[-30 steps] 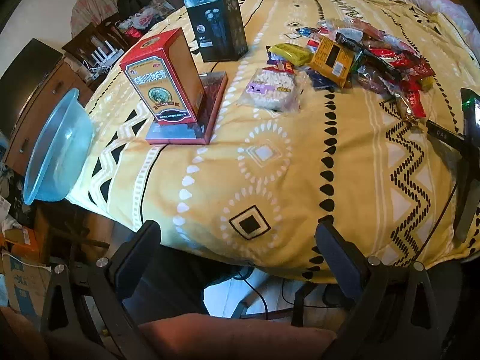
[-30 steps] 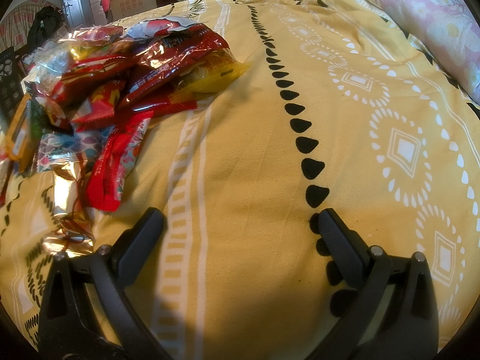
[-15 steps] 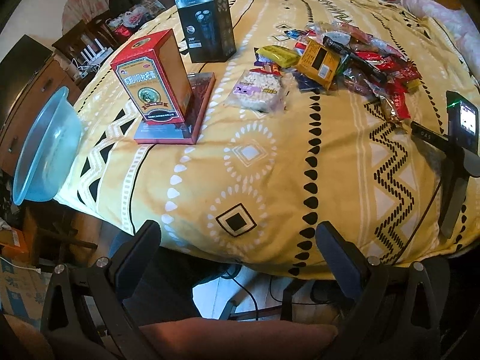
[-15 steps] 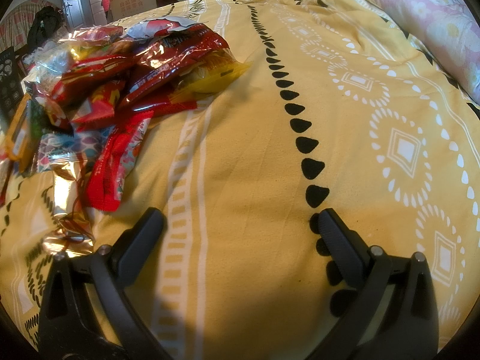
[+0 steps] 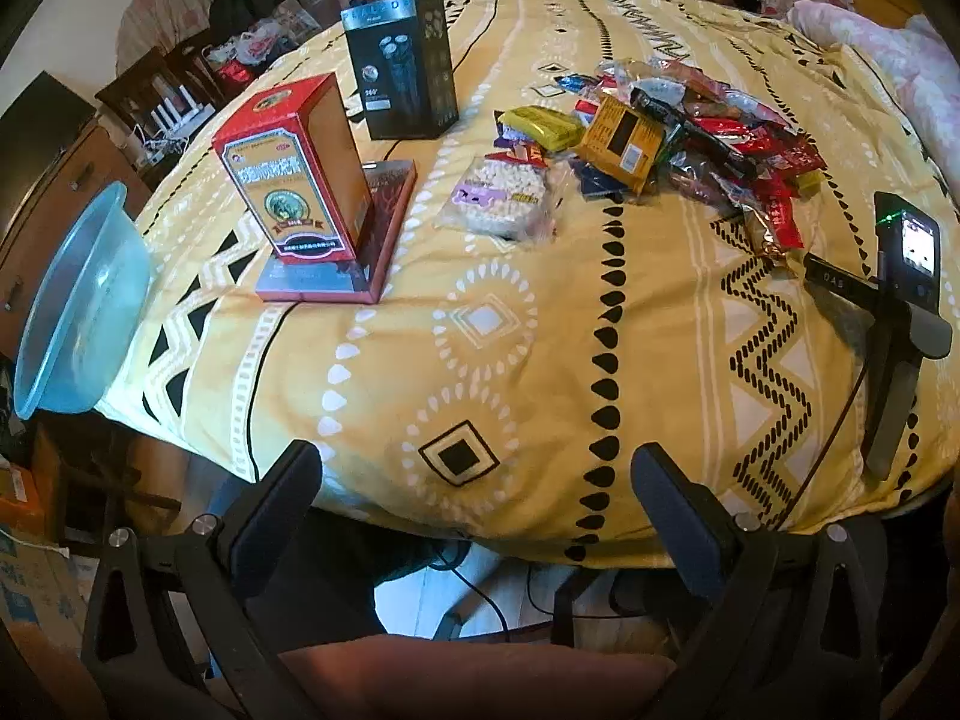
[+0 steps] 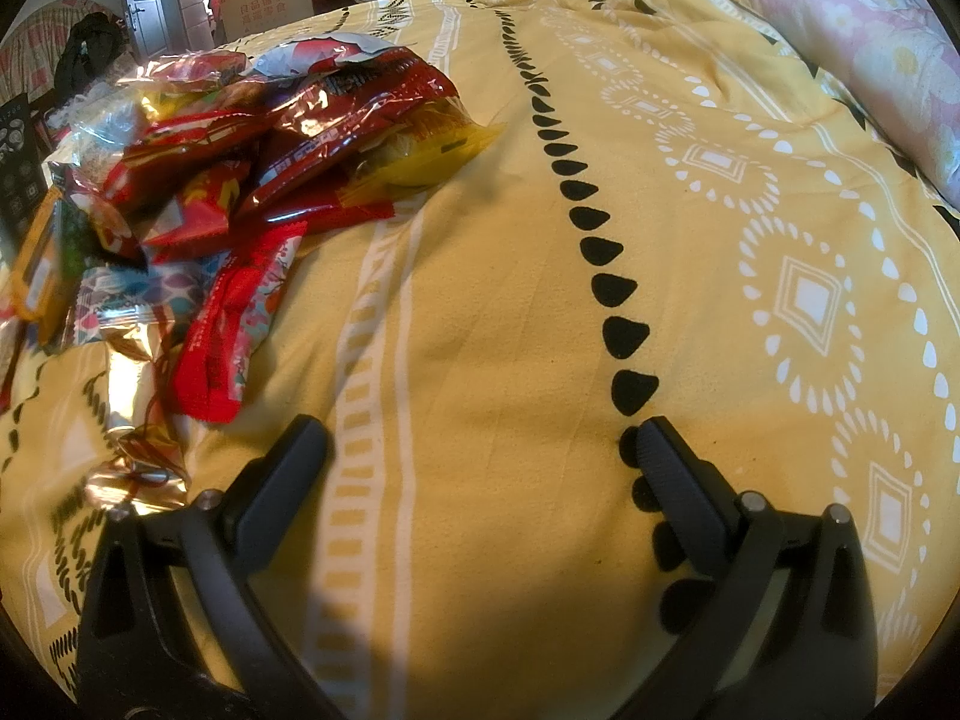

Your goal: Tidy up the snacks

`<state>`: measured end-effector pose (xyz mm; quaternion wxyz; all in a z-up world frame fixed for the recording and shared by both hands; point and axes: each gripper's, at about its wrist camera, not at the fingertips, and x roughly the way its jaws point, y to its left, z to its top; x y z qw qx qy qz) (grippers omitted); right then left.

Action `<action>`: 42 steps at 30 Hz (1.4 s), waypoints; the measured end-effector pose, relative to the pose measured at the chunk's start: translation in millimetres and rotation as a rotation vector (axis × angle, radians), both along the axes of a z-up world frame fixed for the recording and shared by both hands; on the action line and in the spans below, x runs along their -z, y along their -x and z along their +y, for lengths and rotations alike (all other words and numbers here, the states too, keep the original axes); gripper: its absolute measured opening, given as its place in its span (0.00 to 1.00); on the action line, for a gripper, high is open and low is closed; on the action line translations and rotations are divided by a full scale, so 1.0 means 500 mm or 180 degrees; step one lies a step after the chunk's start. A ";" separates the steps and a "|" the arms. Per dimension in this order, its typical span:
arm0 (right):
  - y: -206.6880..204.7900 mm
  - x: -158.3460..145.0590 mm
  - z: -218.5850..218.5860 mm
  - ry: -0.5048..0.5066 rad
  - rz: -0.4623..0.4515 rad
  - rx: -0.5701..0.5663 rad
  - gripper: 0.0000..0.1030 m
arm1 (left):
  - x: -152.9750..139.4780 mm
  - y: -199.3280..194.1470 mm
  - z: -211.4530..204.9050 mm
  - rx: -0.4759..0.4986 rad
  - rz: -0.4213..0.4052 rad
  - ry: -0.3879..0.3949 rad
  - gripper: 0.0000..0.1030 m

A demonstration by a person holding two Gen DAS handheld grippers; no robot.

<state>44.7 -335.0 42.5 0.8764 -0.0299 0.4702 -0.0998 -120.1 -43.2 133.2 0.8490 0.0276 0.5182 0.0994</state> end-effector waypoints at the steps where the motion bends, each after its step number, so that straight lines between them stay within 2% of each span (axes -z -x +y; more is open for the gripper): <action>1: 0.000 0.000 0.000 0.0000 0.0000 0.0000 1.00 | -0.002 0.000 -0.001 0.0011 -0.0015 -0.0003 1.00; 9: 0.000 0.000 0.000 0.0000 0.0000 0.0000 1.00 | -0.008 0.003 0.005 0.0060 -0.0041 0.0263 1.00; 14: 0.000 0.000 0.000 0.0000 0.0000 0.0000 1.00 | -0.019 0.012 0.001 0.0028 -0.0090 0.0171 1.00; 21: 0.001 0.000 0.001 0.0000 0.0000 0.0000 1.00 | -0.012 0.013 0.008 -0.0050 0.0002 0.0087 1.00; 28: 0.000 0.000 0.000 0.0000 0.0000 0.0000 1.00 | -0.005 0.020 0.016 -0.0073 0.0042 0.0130 1.00; 42: 0.001 0.000 0.001 0.0000 0.0000 0.0000 1.00 | -0.025 0.024 0.019 -0.0042 -0.0065 0.0221 1.00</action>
